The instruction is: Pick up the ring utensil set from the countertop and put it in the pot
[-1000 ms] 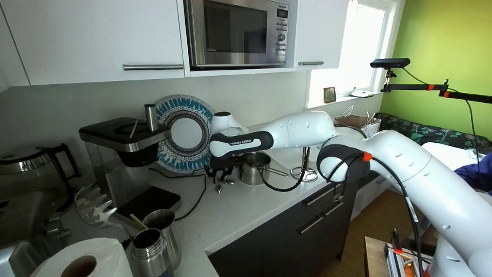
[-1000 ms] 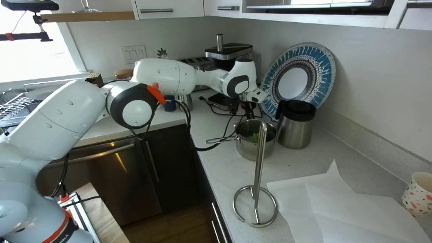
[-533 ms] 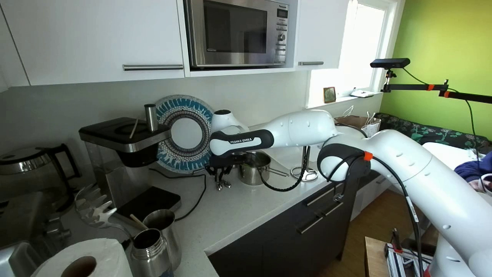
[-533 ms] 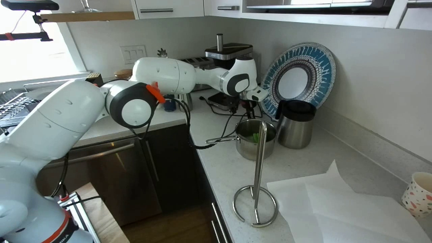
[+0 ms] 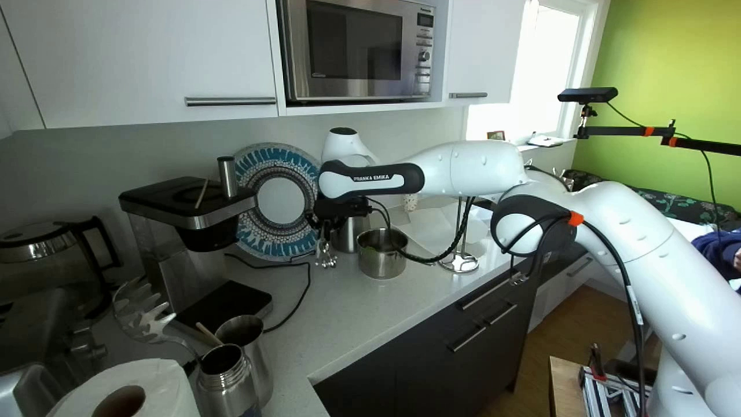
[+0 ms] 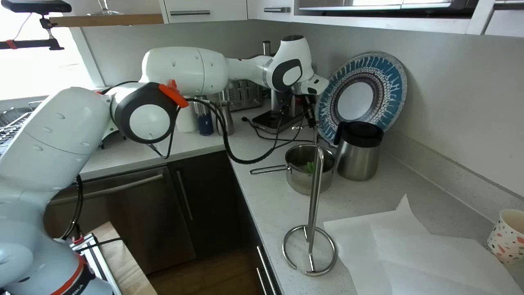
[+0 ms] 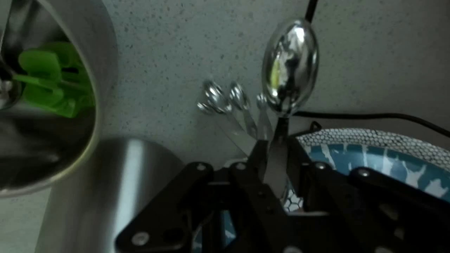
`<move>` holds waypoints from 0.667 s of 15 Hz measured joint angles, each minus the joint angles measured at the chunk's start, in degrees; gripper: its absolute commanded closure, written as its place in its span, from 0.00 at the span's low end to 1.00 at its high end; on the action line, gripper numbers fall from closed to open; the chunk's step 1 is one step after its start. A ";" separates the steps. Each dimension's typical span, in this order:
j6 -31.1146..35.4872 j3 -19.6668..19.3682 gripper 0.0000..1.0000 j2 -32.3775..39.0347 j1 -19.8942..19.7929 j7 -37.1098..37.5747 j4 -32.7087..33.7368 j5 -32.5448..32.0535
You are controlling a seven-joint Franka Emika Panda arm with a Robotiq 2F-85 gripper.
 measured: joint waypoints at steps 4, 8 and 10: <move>1.06 -0.09 0.94 -3.64 -0.47 -0.50 0.04 -0.01; 1.82 -0.83 0.94 -6.81 -0.80 -1.66 -0.80 -0.43; 2.85 -1.52 0.94 -9.19 -0.94 -2.77 -3.09 -0.65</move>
